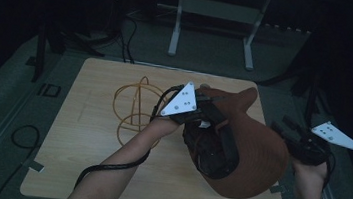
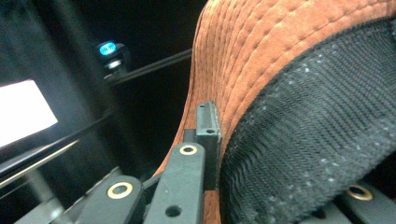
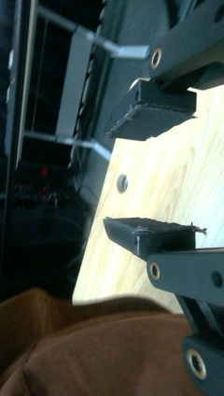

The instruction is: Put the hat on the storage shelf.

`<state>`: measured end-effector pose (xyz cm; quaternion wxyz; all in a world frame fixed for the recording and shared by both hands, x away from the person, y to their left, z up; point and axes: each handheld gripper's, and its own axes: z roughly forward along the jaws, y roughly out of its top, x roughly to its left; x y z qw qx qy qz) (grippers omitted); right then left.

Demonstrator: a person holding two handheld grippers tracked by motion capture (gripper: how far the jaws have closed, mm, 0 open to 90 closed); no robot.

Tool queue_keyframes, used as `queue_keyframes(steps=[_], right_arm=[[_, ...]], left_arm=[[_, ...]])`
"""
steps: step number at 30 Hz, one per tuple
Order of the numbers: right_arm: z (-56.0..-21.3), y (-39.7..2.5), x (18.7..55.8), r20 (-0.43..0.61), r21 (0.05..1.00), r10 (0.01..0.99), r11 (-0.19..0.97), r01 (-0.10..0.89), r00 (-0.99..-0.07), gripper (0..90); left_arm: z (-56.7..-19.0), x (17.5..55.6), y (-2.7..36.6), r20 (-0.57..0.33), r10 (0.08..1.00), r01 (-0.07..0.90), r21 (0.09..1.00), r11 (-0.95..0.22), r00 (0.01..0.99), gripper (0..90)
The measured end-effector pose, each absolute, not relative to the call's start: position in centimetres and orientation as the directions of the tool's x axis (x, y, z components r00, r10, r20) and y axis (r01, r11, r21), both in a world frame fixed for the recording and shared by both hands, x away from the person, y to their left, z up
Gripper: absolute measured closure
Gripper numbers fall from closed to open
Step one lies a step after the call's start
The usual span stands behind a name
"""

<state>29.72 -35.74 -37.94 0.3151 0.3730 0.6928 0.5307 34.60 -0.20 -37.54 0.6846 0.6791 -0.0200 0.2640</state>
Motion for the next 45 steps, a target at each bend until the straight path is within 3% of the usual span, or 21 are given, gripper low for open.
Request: queue_keyframes(steps=[7,12,20,28,31,32,34,37,40,45], right_arm=[[-37.4,-33.0,28.7,-0.107,0.975,0.738,0.207,0.073,-0.667,45.8],[-37.5,-31.0,29.2,-0.116,0.973,0.664,0.227,0.052,-0.739,43.4],[-37.7,-28.6,29.5,-0.106,0.972,0.579,0.231,0.039,-0.808,42.9],[-37.5,-27.3,29.4,-0.120,0.972,0.554,0.236,0.018,-0.824,45.5],[-37.4,-26.5,29.3,-0.130,0.971,0.540,0.240,0.004,-0.832,56.8],[-37.4,-26.5,29.3,-0.130,0.971,0.540,0.240,0.004,-0.832,56.8],[-37.5,-26.3,29.3,-0.129,0.971,0.524,0.237,-0.001,-0.842,67.8],[-37.5,-26.0,29.2,-0.133,0.970,0.521,0.245,-0.002,-0.843,72.6],[-37.4,-25.9,29.2,-0.132,0.971,0.525,0.240,-0.002,-0.841,85.6],[-37.4,-25.9,29.1,-0.111,0.975,0.528,0.224,0.012,-0.842,88.4]], left_arm=[[-37.5,34.4,-0.3,0.364,0.265,-0.378,0.926,-0.001,0.893,87.4],[-37.3,33.9,-0.8,0.357,0.230,-0.373,0.927,0.028,0.905,87.4],[-37.0,33.3,-1.8,0.357,0.176,-0.370,0.928,0.047,0.918,87.3],[-37.0,33.4,-2.1,0.330,0.182,-0.346,0.936,0.064,0.926,87.2],[-37.1,33.3,-2.3,0.333,0.185,-0.348,0.936,0.054,0.925,87.2],[-37.1,33.4,-2.4,0.327,0.184,-0.342,0.938,0.058,0.927,87.2],[-37.2,33.5,-2.3,0.323,0.191,-0.339,0.939,0.058,0.927,87.2],[-37.3,33.6,-2.2,0.310,0.193,-0.328,0.943,0.063,0.931,87.1],[-37.2,33.6,-2.0,0.311,0.198,-0.329,0.942,0.063,0.930,87.1],[-37.0,33.5,-1.7,0.320,0.183,-0.335,0.940,0.057,0.929,86.0]])
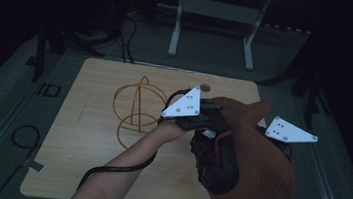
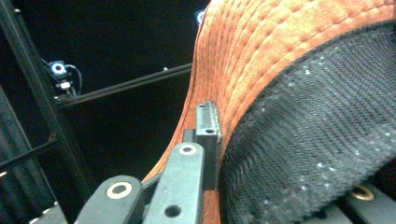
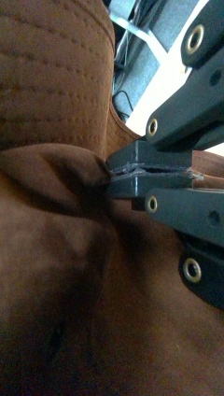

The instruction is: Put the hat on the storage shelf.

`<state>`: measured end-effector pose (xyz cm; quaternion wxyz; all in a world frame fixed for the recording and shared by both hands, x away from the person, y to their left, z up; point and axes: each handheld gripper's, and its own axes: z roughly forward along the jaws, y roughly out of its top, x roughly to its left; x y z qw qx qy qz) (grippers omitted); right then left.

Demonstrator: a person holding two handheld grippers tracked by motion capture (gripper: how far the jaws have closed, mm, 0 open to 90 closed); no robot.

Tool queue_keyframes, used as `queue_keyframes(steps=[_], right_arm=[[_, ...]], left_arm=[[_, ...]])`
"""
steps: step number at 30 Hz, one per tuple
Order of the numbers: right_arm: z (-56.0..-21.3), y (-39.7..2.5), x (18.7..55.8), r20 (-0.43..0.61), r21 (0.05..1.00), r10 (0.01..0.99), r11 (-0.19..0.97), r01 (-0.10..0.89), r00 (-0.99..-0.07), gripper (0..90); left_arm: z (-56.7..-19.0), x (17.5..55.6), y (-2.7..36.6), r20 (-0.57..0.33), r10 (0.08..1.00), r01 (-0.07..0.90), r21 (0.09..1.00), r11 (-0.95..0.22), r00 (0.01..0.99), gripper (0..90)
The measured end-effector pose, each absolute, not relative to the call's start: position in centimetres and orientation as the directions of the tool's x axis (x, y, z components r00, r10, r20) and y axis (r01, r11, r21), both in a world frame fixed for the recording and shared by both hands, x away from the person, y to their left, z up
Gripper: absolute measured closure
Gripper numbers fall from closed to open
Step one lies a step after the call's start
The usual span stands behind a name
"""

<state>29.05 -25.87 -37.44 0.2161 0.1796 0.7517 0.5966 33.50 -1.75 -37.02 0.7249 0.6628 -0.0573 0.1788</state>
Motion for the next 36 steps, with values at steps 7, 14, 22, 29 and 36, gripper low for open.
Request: queue_keyframes(steps=[7,14,22,29,36], right_arm=[[-37.2,-26.7,29.1,-0.061,0.984,0.548,0.172,0.041,-0.834,88.5],[-36.8,-27.1,29.1,-0.046,0.990,0.559,0.137,0.037,-0.828,88.6],[-36.1,-27.7,29.2,-0.018,0.995,0.572,0.087,0.040,-0.820,88.7],[-35.5,-28.2,29.3,-0.010,0.998,0.585,0.058,0.030,-0.811,88.7],[-34.4,-29.5,29.6,0.022,1.000,0.608,-0.010,0.020,-0.793,88.7]], left_arm=[[-36.7,33.0,-1.6,0.357,0.203,-0.369,0.929,0.022,0.912,74.5],[-36.1,32.4,-1.6,0.386,0.231,-0.391,0.920,-0.023,0.893,62.3],[-35.5,32.7,-0.7,0.308,0.292,-0.300,0.951,-0.071,0.905,49.8],[-34.8,32.4,0.0,0.293,0.368,-0.250,0.955,-0.161,0.883,45.3],[-34.6,32.6,1.9,0.244,0.445,-0.152,0.961,-0.233,0.861,36.9]])
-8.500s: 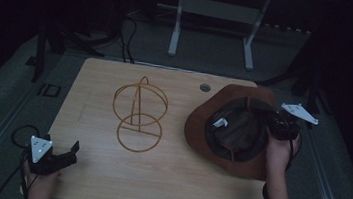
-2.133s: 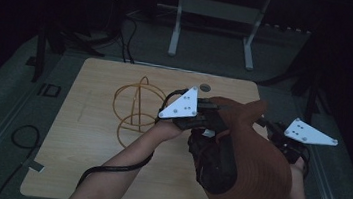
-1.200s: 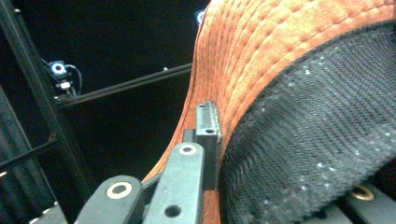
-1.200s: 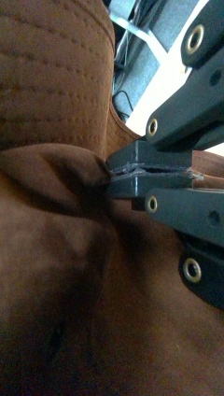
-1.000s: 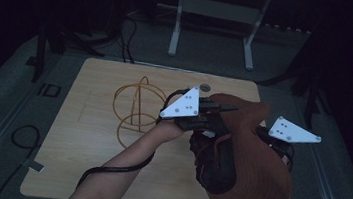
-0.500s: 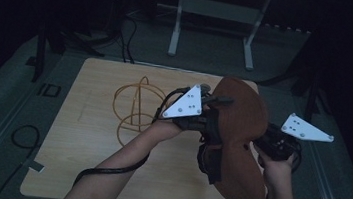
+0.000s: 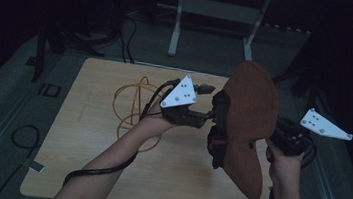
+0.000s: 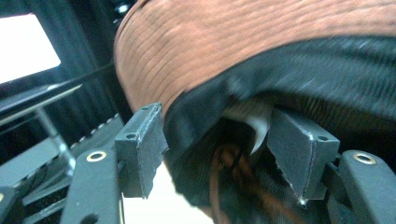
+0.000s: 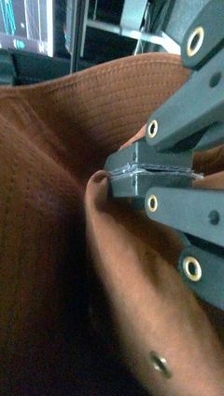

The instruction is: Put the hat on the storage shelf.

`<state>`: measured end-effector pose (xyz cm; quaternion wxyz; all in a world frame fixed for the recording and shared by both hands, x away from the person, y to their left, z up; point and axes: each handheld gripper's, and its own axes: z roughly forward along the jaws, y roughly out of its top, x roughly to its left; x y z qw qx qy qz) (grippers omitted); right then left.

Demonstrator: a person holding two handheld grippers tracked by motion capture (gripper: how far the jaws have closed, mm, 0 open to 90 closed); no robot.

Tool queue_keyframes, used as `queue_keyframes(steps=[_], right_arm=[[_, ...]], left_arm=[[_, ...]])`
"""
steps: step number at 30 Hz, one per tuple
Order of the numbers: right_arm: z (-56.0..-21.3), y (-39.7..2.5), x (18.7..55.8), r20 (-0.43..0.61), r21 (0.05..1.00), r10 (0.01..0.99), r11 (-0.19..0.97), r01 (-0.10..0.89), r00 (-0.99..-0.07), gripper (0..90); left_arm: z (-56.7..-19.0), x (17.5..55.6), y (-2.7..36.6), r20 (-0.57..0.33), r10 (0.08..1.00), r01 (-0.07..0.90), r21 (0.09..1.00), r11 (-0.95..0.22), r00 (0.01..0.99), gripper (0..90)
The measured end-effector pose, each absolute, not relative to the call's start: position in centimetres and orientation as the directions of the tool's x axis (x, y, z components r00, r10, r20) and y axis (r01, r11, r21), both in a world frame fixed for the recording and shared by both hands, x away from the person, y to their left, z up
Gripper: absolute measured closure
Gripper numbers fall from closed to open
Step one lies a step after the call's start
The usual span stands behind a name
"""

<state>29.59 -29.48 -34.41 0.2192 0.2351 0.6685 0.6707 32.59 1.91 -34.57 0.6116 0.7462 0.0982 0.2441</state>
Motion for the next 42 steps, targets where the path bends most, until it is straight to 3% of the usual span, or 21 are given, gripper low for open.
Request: queue_keyframes(steps=[8,11,20,30,42], right_arm=[[-33.4,-29.4,30.4,0.015,1.000,0.638,-0.015,0.006,-0.770,88.7],[-33.1,-29.0,30.9,0.014,1.000,0.646,-0.012,0.009,-0.763,88.7],[-31.6,-27.2,32.4,-0.013,1.000,0.673,-0.011,-0.027,-0.740,88.7],[-30.5,-24.0,34.7,-0.006,1.000,0.651,-0.012,-0.019,-0.759,88.6],[-29.4,-17.4,36.8,-0.033,0.999,0.608,0.029,-0.020,-0.793,88.6]], left_arm=[[-33.1,30.9,5.3,0.196,0.495,-0.091,0.969,-0.229,0.846,30.9],[-32.7,30.2,7.0,0.217,0.525,-0.088,0.962,-0.259,0.823,28.8],[-32.6,29.1,14.1,0.103,0.621,-0.018,0.990,-0.141,0.777,16.2],[-35.7,28.0,20.5,0.139,0.758,0.014,0.981,-0.192,0.637,3.0],[-43.1,26.1,26.1,0.095,0.845,0.086,0.983,-0.165,0.527,3.0]])
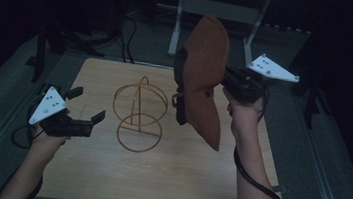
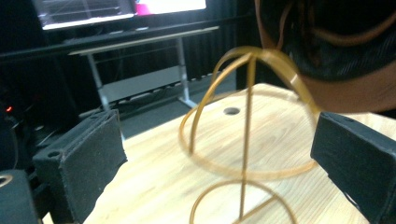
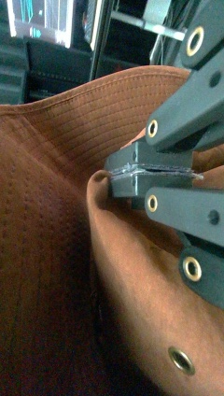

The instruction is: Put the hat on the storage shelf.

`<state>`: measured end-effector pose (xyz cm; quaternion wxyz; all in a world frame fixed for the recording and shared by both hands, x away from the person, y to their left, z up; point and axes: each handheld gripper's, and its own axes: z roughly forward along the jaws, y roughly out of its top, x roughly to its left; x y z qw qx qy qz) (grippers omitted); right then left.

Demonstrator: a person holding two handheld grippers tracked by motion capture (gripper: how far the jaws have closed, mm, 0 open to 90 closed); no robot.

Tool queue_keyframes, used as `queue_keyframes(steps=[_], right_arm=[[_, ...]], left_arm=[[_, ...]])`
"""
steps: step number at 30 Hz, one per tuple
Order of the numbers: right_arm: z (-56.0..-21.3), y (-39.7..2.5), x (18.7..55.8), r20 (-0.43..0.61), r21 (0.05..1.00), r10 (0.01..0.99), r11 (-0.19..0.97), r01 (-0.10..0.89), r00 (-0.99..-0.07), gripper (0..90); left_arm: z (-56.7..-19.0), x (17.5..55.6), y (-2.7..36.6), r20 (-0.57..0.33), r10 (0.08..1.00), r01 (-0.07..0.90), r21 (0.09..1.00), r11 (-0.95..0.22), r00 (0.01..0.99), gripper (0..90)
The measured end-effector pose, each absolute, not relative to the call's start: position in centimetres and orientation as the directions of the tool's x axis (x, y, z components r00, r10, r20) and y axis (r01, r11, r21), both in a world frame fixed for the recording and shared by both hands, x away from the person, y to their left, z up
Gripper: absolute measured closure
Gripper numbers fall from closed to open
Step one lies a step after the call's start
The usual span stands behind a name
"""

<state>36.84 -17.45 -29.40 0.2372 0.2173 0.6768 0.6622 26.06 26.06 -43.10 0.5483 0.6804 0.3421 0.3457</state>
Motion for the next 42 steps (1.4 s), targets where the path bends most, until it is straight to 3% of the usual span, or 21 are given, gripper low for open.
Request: queue_keyframes(steps=[10,20,35,37,40,42], right_arm=[[-28.7,-10.1,38.1,-0.058,0.994,0.542,0.107,0.000,-0.838,88.5],[-31.4,-3.8,38.6,-0.011,0.974,0.435,0.210,0.089,-0.901,88.4],[-35.0,0.2,39.3,0.012,0.925,0.380,0.347,0.155,-0.925,86.5],[-35.4,0.4,39.4,0.017,0.919,0.384,0.357,0.166,-0.923,83.1],[-35.5,0.2,39.8,0.064,0.914,0.377,0.348,0.206,-0.924,63.9],[-35.3,0.1,39.8,0.056,0.910,0.376,0.362,0.203,-0.925,56.8]], left_arm=[[-48.6,25.1,28.3,0.037,0.901,0.157,0.981,-0.116,0.433,3.1],[-51.8,24.4,29.5,-0.019,0.918,0.192,0.979,-0.063,0.396,3.1],[-53.6,24.6,30.0,-0.044,0.919,0.216,0.975,-0.045,0.392,3.1],[-53.8,24.5,30.0,-0.045,0.917,0.217,0.975,-0.046,0.396,3.1],[-54.0,24.6,30.0,-0.037,0.917,0.220,0.974,-0.056,0.396,3.1],[-54.1,24.6,29.9,-0.033,0.917,0.222,0.973,-0.061,0.396,3.1]])
